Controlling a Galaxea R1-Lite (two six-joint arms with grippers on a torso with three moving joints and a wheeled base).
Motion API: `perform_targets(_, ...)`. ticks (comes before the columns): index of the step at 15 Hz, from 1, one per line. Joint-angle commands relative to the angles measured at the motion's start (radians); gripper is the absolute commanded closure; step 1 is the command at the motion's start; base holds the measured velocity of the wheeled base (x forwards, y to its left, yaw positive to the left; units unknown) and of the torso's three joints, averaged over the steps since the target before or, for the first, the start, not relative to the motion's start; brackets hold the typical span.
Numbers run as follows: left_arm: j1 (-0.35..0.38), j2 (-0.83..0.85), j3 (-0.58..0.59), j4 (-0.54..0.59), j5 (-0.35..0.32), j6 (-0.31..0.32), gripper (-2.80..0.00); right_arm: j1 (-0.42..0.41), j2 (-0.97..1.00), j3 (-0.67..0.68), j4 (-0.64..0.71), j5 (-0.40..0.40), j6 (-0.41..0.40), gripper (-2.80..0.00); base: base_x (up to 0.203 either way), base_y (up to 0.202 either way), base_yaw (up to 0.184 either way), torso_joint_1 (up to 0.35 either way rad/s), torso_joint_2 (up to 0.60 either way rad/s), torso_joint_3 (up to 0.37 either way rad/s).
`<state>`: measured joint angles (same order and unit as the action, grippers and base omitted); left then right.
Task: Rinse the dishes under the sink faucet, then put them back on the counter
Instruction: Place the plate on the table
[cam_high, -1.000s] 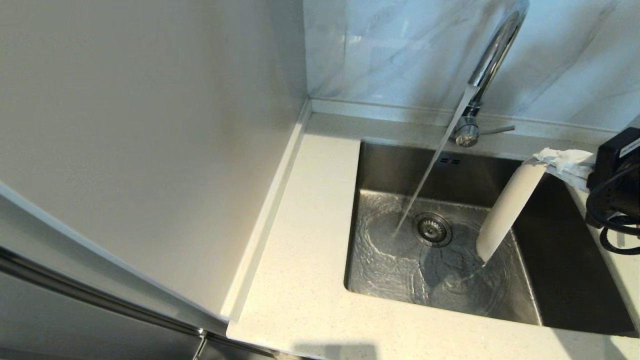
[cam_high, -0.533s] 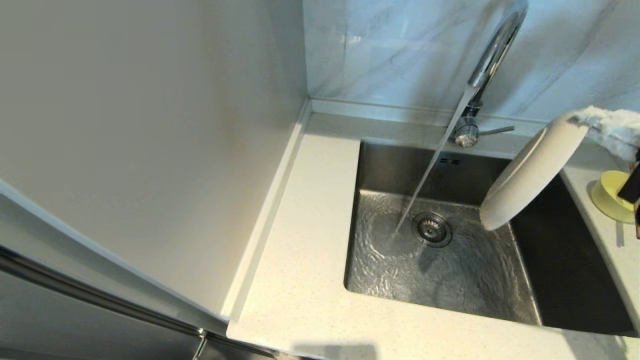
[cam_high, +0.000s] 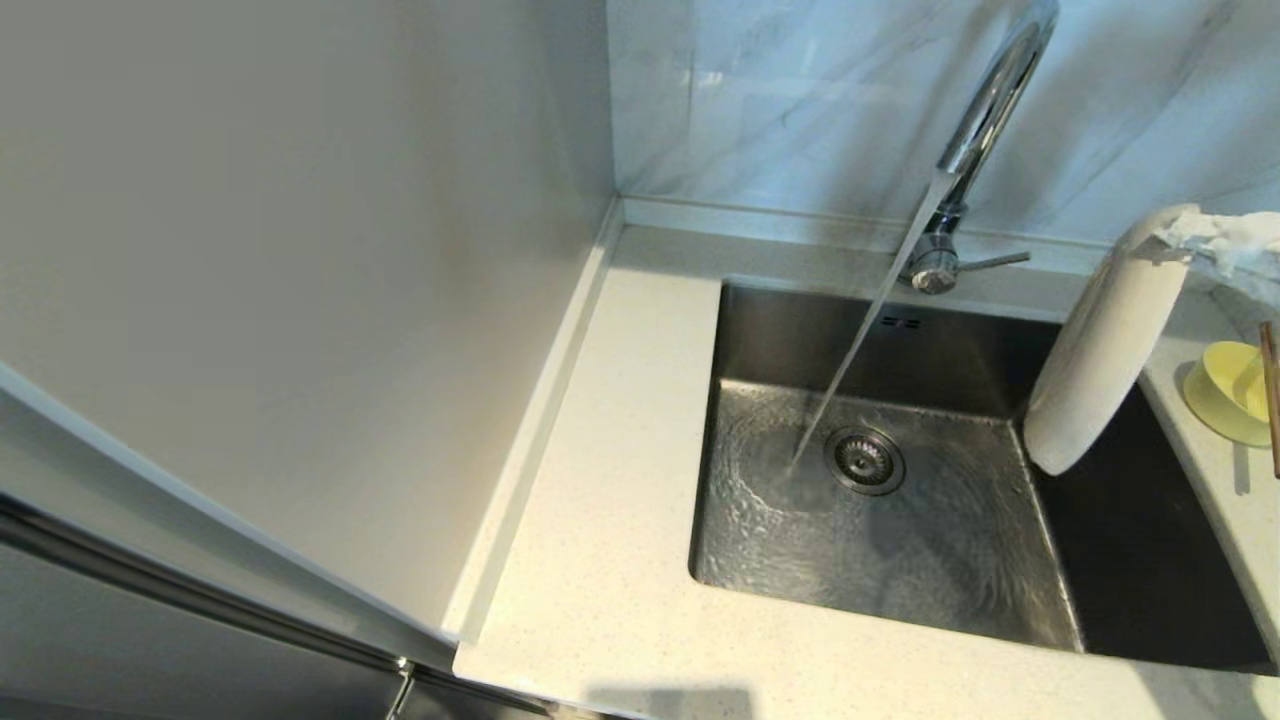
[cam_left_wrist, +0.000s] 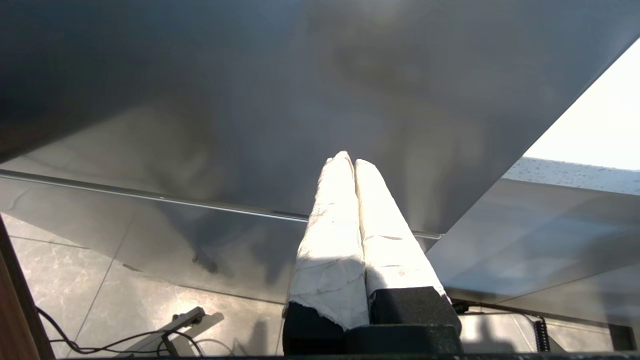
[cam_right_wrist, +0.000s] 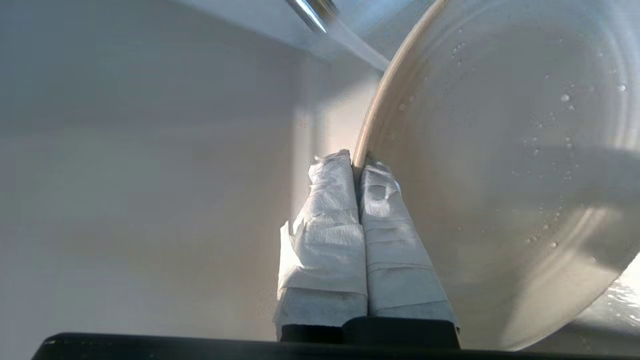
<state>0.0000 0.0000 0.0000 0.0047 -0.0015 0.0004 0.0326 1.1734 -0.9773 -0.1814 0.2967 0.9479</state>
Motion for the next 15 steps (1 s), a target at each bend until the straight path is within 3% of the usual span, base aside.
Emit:
perform_targets(1, 0.0, 0.0, 0.0, 0.0, 0.0, 0.0, 0.0, 0.0, -0.037, -0.102, 0.382, -0.004, -0.161, 0.0, 0.0, 0.0, 0.0, 0.0, 0.0, 0.0)
perform_targets(2, 0.0, 0.0, 0.0, 0.0, 0.0, 0.0, 0.0, 0.0, -0.041, -0.147, 0.581, -0.039, -0.345, 0.0, 0.0, 0.0, 0.0, 0.0, 0.0, 0.0)
perform_targets(3, 0.0, 0.0, 0.0, 0.0, 0.0, 0.0, 0.0, 0.0, -0.044, -0.186, 0.735, -0.14, -0.504, 0.0, 0.0, 0.0, 0.0, 0.0, 0.0, 0.0)
perform_targets(6, 0.0, 0.0, 0.0, 0.0, 0.0, 0.0, 0.0, -0.005, -0.085, -0.183, 0.836, -0.476, -0.835, 0.0, 0.0, 0.0, 0.0, 0.0, 0.0, 0.0)
perform_targets(9, 0.0, 0.0, 0.0, 0.0, 0.0, 0.0, 0.0, -0.008, -0.173, -0.037, 0.842, -0.547, -0.945, 0.0, 0.0, 0.0, 0.0, 0.0, 0.0, 0.0)
perform_targets(11, 0.0, 0.0, 0.0, 0.0, 0.0, 0.0, 0.0, -0.008, -0.193, 0.073, 0.81, -0.567, -0.962, 0.0, 0.0, 0.0, 0.0, 0.0, 0.0, 0.0)
perform_targets(15, 0.0, 0.0, 0.0, 0.0, 0.0, 0.0, 0.0, -0.008, -0.182, 0.277, 0.623, -0.648, -0.99, 0.0, 0.0, 0.0, 0.0, 0.0, 0.0, 0.0)
